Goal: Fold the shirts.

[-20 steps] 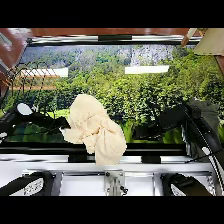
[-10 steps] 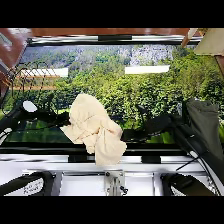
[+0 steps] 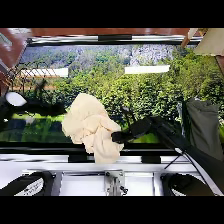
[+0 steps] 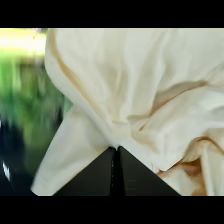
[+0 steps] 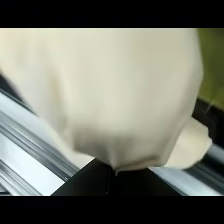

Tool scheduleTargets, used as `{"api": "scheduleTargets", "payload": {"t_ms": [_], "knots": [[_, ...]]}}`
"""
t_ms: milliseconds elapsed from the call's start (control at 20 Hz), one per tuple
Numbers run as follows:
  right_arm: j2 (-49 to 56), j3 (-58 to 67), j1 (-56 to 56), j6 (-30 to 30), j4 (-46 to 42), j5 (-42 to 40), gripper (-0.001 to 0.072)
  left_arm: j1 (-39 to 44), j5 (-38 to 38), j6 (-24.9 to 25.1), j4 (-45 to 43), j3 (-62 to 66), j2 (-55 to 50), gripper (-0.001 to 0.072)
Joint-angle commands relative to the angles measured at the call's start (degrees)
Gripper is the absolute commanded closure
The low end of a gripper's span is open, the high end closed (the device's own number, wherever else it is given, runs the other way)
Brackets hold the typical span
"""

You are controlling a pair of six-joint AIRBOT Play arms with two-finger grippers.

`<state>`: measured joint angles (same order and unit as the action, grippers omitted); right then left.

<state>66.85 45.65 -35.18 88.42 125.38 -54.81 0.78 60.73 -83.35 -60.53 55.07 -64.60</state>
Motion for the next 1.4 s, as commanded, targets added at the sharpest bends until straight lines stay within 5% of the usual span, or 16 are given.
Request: {"api": "scheduleTargets", "payload": {"t_ms": [0, 150, 350, 500, 650, 900, 1050, 1200, 1350], "knots": [[-8.5, 11.6, 2.7, 6.4, -11.5, -4.5, 0.0649, 0.9, -0.7, 5.1, 0.2, 15.0, 6.8, 0.0679], [-18.2, 32.5, 7.1, 4.3, -19.3, -4.4, 0.0649, 4.9, -4.0, 7.1, 0.5, 36.5, 13.9, 0.0679], [-22.8, 56.8, 7.6, 0.9, -12.1, -1.2, 0.0649, 10.1, -15.5, 7.0, 5.6, 57.9, 20.7, 0.0679], [-22.9, 63.1, 7.6, -0.8, -3.5, -1.3, 0.0649, 10.8, -16.3, 7.0, 7.2, 61.4, 23.9, 0.0679], [-22.7, 63.2, 7.6, -6.1, -2.2, -7.9, 0.0648, 10.7, -12.5, 7.0, 4.9, 60.9, 24.4, 0.0679], [-20.3, 62.8, 7.6, -13.1, -15.1, -35.9, 0.0648, 10.7, -11.4, 0.3, -15.4, 56.8, 23.6, 0.0678], [-18.1, 53.3, 7.6, -17.7, -23.2, -49.6, 0.0648, 10.7, -3.7, -0.1, -18.3, 51.0, 21.5, 0.0679], [-18.0, 33.9, 7.6, -17.6, -24.0, -42.1, 0.0648, 10.7, 8.2, -2.1, -18.1, 40.0, 17.7, 0.0678], [-14.8, 14.4, 7.6, -17.6, -24.3, -24.8, 0.0648, 10.8, 3.6, -2.5, -17.1, 24.7, 12.8, 0.0679]]}}
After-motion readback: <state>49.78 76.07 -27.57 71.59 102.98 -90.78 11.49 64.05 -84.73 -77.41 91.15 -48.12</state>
